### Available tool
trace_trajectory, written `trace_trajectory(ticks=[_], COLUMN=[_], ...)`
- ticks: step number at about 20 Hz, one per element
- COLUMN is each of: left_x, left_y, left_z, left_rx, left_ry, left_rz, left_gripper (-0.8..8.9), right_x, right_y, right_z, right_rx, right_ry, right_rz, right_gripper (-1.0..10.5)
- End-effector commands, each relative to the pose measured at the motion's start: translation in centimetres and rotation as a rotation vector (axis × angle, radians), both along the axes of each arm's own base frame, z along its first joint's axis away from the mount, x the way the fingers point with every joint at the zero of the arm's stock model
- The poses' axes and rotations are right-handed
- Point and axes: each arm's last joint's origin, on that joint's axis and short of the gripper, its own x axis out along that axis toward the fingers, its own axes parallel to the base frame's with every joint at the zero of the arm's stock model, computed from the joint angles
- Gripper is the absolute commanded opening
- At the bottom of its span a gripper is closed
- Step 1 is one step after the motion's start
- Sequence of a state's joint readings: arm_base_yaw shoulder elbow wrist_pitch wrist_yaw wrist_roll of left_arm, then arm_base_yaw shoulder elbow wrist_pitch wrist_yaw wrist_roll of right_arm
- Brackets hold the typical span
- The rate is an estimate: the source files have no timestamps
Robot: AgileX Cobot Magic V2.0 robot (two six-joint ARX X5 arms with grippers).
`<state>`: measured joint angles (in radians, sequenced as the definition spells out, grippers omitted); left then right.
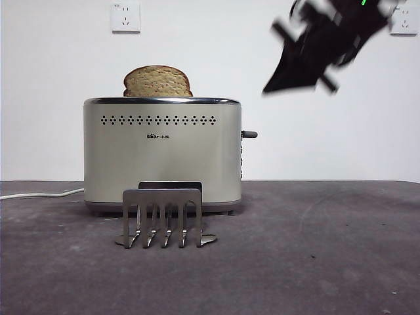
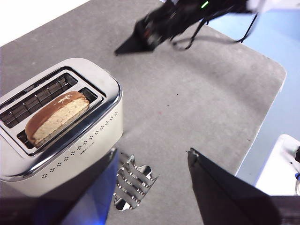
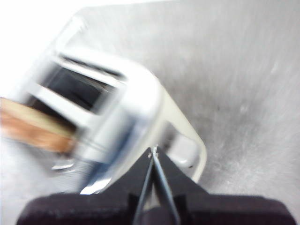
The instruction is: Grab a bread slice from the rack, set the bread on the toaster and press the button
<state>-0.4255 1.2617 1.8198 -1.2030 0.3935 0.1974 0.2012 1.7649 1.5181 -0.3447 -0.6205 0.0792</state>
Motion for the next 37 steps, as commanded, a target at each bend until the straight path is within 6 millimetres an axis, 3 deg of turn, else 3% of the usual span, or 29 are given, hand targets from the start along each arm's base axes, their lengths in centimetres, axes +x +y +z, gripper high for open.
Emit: trace_trajectory(ticks=[1, 4, 8, 14, 17, 19, 37], left_x=[0.0, 0.0, -0.1, -0.3, -0.5, -0.5, -0.8], left_y=[0.0, 0.0, 0.0, 0.1, 0.2, 0.2, 0.6], left_z=[0.0, 0.0, -0.1, -0.4, -0.5, -0.7, -0.5], left_rx=[-0.003, -0.002, 0.003, 0.023, 0.030, 0.037, 0.031], left_ry=[0.000, 0.001, 0.012, 0.056, 0.073, 0.086, 0.075], left_rz=[0.001, 0.001, 0.001, 0.001, 0.001, 0.001, 0.012], left_gripper=[2.51, 2.51, 2.51, 2.49, 2.35, -0.19, -0.04], right_x=[-3.1, -8.7, -15.8, -21.7, -22.8, -23.0, -22.9], right_y=[-0.6, -1.6, -2.4, -3.8, -4.1, -4.1, -4.2], right_z=[3.0, 6.7, 9.3, 10.7, 11.0, 11.1, 11.1], right_rx=[-0.016, -0.071, -0.154, -0.206, -0.207, -0.206, -0.205], right_ry=[-0.005, 0.008, 0.037, 0.063, 0.059, 0.054, 0.054], right_rz=[0.016, 0.059, 0.153, 0.205, 0.206, 0.205, 0.199], right_gripper=[-0.1, -0.1, -0.1, -0.1, -0.1, -0.1, 0.0])
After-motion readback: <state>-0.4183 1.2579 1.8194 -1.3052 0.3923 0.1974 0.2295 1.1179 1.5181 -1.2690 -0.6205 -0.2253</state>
